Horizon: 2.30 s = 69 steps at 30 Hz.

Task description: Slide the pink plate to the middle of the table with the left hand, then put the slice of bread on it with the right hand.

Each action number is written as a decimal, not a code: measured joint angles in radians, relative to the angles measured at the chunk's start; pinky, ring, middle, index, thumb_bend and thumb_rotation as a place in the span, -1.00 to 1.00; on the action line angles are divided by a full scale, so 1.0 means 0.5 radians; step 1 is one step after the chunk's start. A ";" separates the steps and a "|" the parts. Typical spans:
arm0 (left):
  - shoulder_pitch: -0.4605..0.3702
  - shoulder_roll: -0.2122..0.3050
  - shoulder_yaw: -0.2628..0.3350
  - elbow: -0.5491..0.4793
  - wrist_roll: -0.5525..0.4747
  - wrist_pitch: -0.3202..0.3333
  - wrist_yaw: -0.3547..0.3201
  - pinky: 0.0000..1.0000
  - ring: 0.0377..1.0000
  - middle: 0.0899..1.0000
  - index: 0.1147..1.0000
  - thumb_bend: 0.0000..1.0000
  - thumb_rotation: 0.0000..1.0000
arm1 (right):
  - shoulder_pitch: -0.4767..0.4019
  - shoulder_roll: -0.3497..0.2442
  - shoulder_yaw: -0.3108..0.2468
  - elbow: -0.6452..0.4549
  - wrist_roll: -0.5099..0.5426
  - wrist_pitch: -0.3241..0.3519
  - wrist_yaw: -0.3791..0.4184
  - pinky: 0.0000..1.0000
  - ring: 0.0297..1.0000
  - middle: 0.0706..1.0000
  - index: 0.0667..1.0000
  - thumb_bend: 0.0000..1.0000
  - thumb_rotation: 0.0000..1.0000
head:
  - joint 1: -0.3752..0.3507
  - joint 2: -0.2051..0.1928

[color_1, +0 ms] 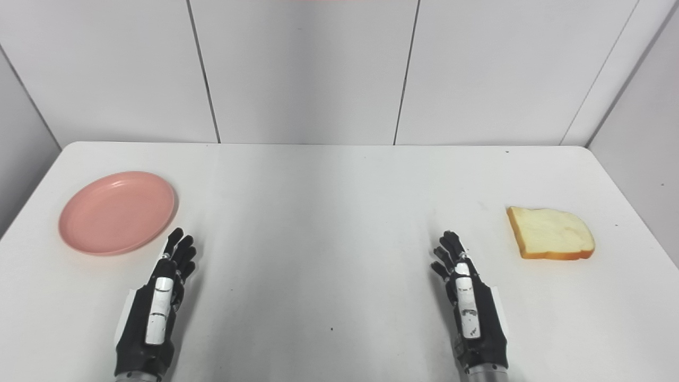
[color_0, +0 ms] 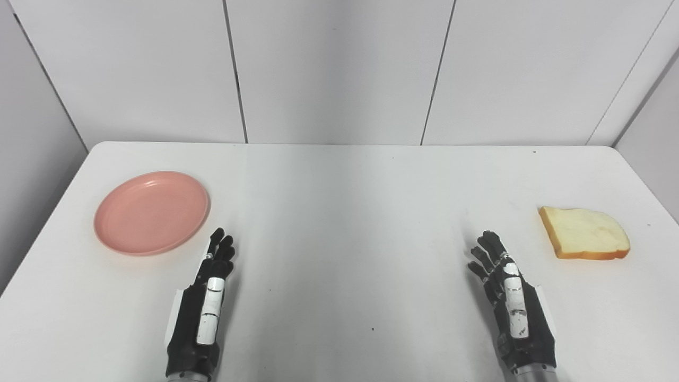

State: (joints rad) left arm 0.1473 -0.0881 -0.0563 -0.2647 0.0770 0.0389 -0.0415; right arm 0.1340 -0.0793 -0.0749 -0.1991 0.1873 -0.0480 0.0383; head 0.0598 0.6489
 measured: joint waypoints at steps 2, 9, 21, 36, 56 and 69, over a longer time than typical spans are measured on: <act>-0.002 -0.001 -0.023 0.025 0.045 -0.002 0.006 0.88 0.91 0.89 0.85 0.19 0.91 | -0.004 -0.009 -0.004 0.010 0.018 -0.001 0.026 0.80 0.80 0.84 0.81 0.53 0.96 | 0.052 -0.025; -0.014 -0.027 -0.095 0.138 0.156 -0.106 0.068 0.88 0.92 0.90 0.86 -0.01 0.94 | -0.041 -0.051 -0.056 0.096 0.135 -0.065 0.126 0.86 0.84 0.86 0.81 0.52 0.95 | 0.249 -0.153; -0.024 -0.043 -0.141 0.262 0.203 -0.234 0.138 0.90 0.94 0.93 0.89 -0.06 1.00 | -0.075 -0.069 -0.088 0.183 0.215 -0.177 0.197 0.86 0.84 0.85 0.82 0.50 0.98 | 0.341 -0.319; -0.054 -0.045 -0.103 0.347 0.187 -0.443 0.140 0.87 0.93 0.92 0.88 -0.07 0.97 | -0.096 -0.063 -0.076 0.219 0.164 -0.237 0.204 0.86 0.83 0.86 0.85 0.47 1.00 | 0.313 -0.519; -0.601 0.199 0.309 0.432 -0.219 -0.359 0.131 0.86 0.84 0.82 0.80 0.67 0.79 | -0.108 -0.035 -0.071 0.228 0.092 -0.315 0.200 0.76 0.76 0.80 0.80 0.42 0.99 | 0.249 -0.580; -1.199 0.493 0.514 0.574 -0.520 0.107 0.121 0.87 0.89 0.85 0.79 0.74 0.79 | -0.108 -0.025 -0.071 0.228 0.095 -0.317 0.201 0.73 0.76 0.79 0.79 0.42 0.96 | 0.236 -0.574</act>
State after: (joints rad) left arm -0.4525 0.1583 0.2006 0.0222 -0.1832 0.0925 0.0190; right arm 0.0802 -0.0919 -0.1106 -0.0850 0.2346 -0.2066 0.1388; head 0.1779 0.3620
